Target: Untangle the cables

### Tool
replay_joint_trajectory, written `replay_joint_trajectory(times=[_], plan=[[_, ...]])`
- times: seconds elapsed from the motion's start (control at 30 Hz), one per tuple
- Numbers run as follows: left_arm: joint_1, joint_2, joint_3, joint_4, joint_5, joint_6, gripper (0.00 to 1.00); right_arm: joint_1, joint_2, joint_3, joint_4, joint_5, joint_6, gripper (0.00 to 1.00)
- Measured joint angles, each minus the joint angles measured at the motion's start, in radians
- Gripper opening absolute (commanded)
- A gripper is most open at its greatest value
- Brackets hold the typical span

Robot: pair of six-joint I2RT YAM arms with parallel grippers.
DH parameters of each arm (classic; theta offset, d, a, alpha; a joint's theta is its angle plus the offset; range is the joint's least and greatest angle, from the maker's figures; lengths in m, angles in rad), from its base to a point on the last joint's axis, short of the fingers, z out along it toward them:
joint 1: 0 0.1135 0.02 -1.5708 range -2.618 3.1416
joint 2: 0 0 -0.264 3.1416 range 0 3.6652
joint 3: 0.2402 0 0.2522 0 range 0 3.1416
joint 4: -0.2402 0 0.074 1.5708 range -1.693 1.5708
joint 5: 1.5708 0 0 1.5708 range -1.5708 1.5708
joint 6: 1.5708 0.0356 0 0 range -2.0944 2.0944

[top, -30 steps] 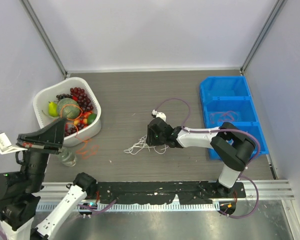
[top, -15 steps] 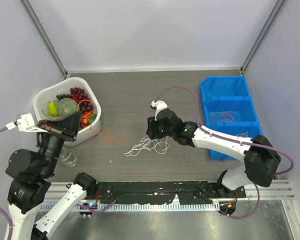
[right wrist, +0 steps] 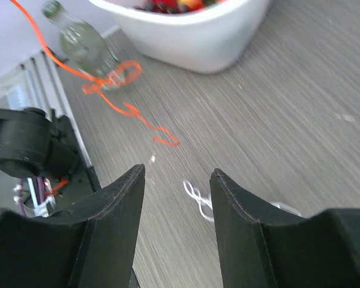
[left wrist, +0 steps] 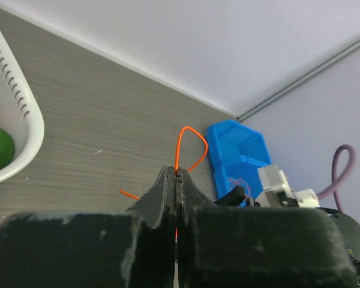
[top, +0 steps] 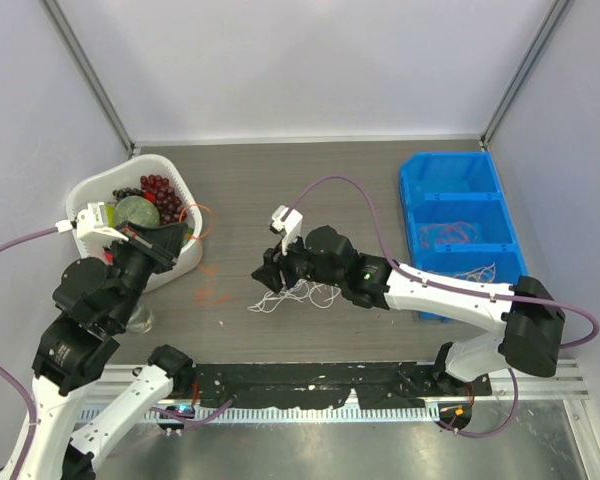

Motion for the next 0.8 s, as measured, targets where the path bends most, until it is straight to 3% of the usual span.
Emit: replay_joint_trajectory(times=[0.4,0.8], plan=[[0.0,0.024,0.0,-0.055,0.012,-0.065,0.0,0.069,0.103,0.058,0.276,-0.216,-0.101,0.53],[0.0,0.021,0.0,-0.057,0.05,-0.097,0.0,0.071,0.142,0.077,0.312,-0.201,-0.177,0.53]])
